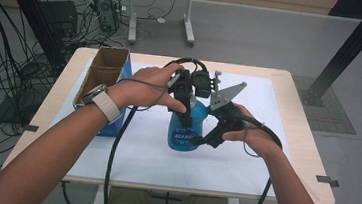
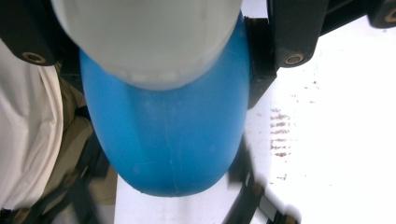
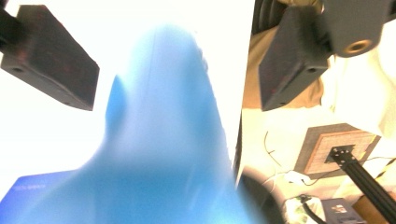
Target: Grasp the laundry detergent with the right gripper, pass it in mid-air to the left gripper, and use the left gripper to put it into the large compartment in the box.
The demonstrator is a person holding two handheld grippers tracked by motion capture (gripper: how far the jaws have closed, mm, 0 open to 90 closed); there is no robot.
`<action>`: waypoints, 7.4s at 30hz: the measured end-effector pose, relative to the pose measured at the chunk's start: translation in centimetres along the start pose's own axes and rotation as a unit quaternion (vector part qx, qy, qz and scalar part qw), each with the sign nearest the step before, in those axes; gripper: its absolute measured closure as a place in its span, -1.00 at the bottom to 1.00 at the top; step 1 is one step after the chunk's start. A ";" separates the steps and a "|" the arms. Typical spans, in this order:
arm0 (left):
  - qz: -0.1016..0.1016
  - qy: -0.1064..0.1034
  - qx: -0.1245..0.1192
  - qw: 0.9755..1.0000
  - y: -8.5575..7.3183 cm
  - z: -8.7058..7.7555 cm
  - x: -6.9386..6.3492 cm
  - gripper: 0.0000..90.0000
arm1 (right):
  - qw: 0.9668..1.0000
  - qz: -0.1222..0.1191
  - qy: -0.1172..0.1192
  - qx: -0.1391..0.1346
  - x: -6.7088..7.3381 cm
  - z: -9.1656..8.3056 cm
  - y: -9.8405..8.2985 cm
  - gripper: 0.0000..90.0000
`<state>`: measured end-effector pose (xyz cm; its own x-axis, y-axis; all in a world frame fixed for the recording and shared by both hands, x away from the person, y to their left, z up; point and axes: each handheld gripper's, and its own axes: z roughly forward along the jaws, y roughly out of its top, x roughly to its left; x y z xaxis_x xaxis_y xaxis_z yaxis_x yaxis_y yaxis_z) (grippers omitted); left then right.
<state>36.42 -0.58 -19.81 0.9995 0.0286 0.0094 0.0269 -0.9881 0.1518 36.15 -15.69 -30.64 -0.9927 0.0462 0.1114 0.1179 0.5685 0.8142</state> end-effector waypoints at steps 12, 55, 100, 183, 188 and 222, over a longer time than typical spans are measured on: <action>-0.047 0.029 0.001 0.998 -0.6 -1.2 0.4 -0.15 | 0.993 0.023 -0.082 0.076 -0.5 -5.6 -1.9 -0.79; -0.273 0.117 0.015 0.955 -1.9 -9.2 1.5 -0.15 | 0.974 0.062 -0.153 0.153 -1.3 -11.1 -3.0 -0.77; -0.496 0.155 0.019 0.854 -8.8 -15.2 4.7 -0.15 | 0.972 0.060 -0.148 0.174 -3.9 -11.0 -2.8 -0.77; -0.647 0.171 0.031 0.742 -19.2 -9.8 9.0 -0.15 | 0.969 0.086 -0.151 0.173 -4.6 -11.1 -4.8 -0.75; -0.647 0.169 0.030 0.743 -19.6 -8.8 9.0 -0.15 | 0.969 0.085 -0.150 0.175 -4.6 -10.9 -4.9 -0.75; -0.643 0.163 0.028 0.748 -21.6 -3.0 9.3 -0.15 | 0.967 0.097 -0.153 0.179 -4.5 -10.8 -5.5 -0.75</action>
<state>45.09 21.45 -20.06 0.0903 0.9868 0.1341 0.9726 -0.1164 0.2011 40.27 -27.93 -29.48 -0.9203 0.3905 0.0232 0.3404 0.7701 0.5395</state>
